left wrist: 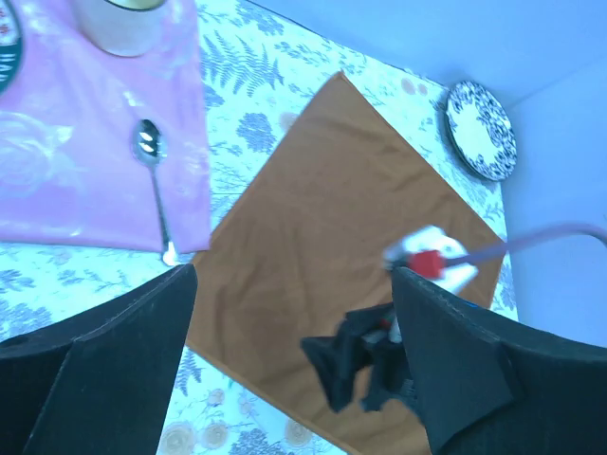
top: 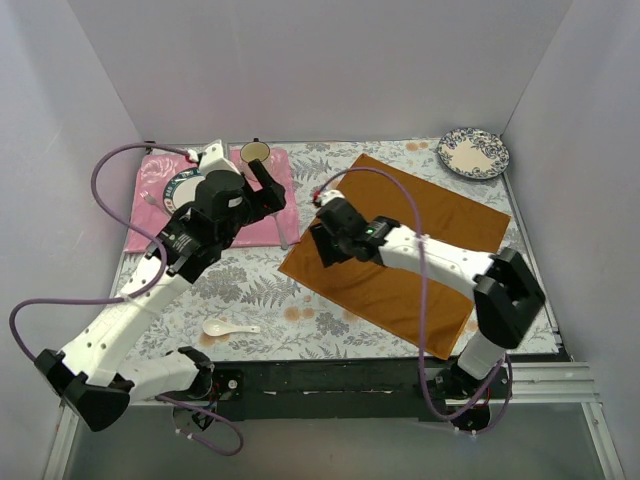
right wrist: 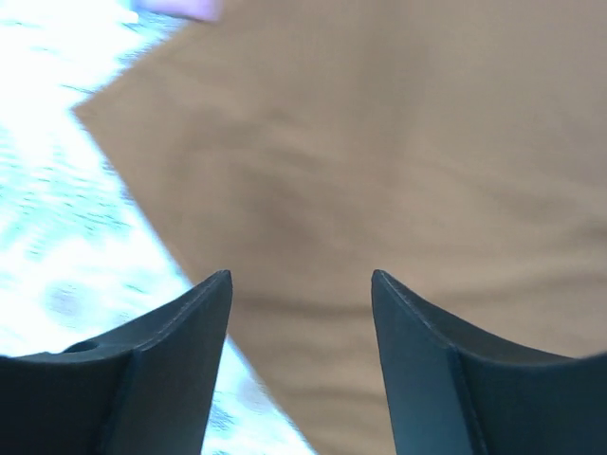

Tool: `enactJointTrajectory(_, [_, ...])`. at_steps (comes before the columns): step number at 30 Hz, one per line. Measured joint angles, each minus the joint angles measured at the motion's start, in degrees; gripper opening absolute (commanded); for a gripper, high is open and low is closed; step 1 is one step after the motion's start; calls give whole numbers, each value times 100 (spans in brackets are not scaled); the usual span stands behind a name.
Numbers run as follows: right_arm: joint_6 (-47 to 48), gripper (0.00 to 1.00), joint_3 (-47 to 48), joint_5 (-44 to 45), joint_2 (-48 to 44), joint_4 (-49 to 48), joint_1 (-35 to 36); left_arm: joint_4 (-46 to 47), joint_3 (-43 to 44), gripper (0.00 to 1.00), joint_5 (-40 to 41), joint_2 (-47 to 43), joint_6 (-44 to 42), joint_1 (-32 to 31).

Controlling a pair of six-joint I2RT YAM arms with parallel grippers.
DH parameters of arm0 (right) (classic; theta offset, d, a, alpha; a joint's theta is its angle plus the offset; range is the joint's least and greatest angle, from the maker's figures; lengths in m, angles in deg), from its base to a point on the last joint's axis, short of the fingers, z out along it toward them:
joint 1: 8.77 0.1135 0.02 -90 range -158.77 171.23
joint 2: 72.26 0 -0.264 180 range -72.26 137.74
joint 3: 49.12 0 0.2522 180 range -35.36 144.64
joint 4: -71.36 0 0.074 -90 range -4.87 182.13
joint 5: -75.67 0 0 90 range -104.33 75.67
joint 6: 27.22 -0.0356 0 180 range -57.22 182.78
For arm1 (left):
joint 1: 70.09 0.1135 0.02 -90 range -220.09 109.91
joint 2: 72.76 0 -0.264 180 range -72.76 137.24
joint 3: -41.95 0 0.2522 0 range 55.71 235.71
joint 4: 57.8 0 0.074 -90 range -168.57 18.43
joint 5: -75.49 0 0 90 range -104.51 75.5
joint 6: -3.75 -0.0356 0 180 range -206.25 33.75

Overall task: Fold the napkin, place the utensils inside, and roll it up
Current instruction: Fold the napkin

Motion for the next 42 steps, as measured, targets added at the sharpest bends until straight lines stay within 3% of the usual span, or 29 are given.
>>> enactJointTrajectory(3, [-181,56,1128,63,1119,15,564,-289,-103,85,271,-341,28,50])
enactJointTrajectory(8, [-378,56,2763,90,2719,131,1119,-741,-297,86,643,-697,13,72])
enactJointTrajectory(11, [-452,57,3228,59,3230,223,1257,-907,-317,86,772,-870,-4,72])
enactJointTrajectory(24, [-662,56,3504,-188,3620,334,1191,-1012,-553,88,693,-1134,-129,72])
enactJointTrajectory(42, [-695,55,3143,-341,3696,50,1038,-879,-667,88,584,-1134,-195,72])
